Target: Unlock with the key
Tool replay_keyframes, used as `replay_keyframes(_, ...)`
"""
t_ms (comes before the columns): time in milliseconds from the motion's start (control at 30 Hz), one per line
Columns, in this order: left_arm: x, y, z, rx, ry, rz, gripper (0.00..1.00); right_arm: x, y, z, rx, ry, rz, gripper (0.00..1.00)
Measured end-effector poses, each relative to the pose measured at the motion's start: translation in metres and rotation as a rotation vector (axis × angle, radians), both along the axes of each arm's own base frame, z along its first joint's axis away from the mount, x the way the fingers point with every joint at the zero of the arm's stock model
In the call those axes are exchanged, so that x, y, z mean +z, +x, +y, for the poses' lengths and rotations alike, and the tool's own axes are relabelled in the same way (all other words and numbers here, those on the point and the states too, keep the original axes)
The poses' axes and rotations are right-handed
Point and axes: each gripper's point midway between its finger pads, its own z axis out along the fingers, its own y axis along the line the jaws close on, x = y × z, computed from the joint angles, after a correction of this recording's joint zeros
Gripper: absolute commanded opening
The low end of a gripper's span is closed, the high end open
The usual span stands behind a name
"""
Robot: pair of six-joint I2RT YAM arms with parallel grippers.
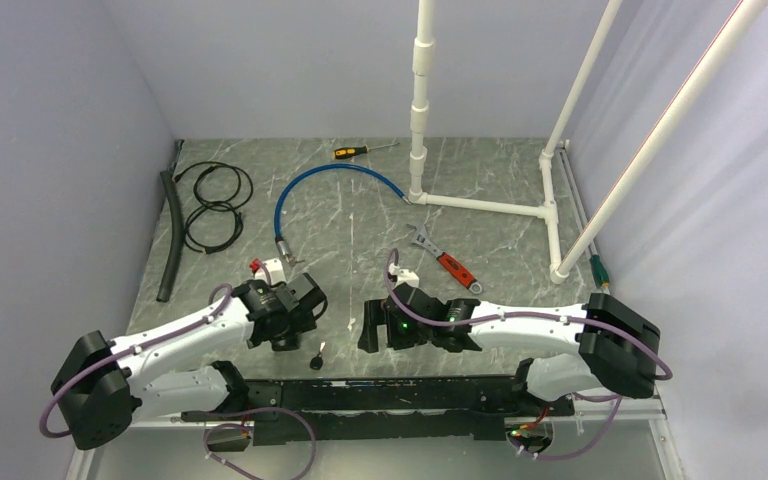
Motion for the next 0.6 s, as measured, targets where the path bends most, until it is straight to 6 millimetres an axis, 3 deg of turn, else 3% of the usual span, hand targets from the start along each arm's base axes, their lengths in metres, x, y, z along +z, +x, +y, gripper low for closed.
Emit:
replay_keyframes(200, -0.001, 0.002, -0.002, 0.001, 0.0, -0.004, 0.98, 0.001, -0.001, 0.003, 0.008, 0.012, 0.003, 0.99)
replay_keyframes(600, -0.035, -0.011, 0.005, 0.009, 0.016, 0.052, 0.87, 0.002, -0.003, 0.001, 0.008, 0.015, 0.004, 0.99)
